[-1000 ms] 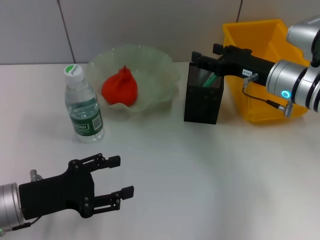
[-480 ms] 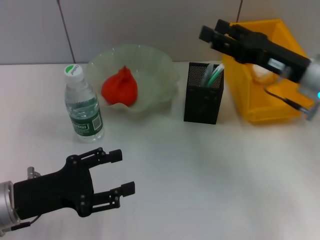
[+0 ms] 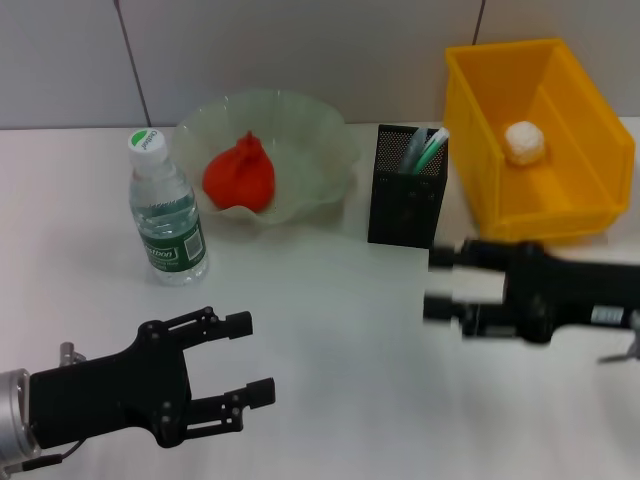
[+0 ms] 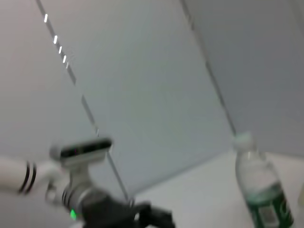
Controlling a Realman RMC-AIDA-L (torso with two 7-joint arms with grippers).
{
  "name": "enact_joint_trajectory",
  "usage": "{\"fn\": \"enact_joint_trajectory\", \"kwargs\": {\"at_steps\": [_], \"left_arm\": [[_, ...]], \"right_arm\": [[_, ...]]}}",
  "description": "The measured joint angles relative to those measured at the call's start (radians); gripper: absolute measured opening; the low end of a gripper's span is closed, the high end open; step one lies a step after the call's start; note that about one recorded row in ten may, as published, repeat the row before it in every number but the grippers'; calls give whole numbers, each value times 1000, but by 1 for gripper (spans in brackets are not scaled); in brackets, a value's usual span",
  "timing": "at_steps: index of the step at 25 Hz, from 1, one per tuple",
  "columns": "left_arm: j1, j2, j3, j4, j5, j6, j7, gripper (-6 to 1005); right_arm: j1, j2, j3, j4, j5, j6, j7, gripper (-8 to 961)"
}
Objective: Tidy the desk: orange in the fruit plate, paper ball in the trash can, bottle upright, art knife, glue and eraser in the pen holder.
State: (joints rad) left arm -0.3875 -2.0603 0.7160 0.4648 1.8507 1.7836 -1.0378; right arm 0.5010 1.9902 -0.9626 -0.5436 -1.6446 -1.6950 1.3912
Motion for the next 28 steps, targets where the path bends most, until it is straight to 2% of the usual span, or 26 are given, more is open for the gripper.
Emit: {"fn": "enact_joint_trajectory", "kwargs": {"at_steps": [2,8,15,28], "left_arm": [[-2,1,0,0,11,-16,0,788],[-11,3,0,0,46,-51,-2,788],[-20,5,31,0,48,-86,-2,787],[-21,5,40,4,48,-87,-11,787]], "right_arm": [[-2,4,0,2,-21,1,-16,772],[-27,34,-4,15,-75,9,-135,772],[-36,37,-10,93,-79,45,-259,772],[-37,41,-10,107,-80,60,-280,772]]}}
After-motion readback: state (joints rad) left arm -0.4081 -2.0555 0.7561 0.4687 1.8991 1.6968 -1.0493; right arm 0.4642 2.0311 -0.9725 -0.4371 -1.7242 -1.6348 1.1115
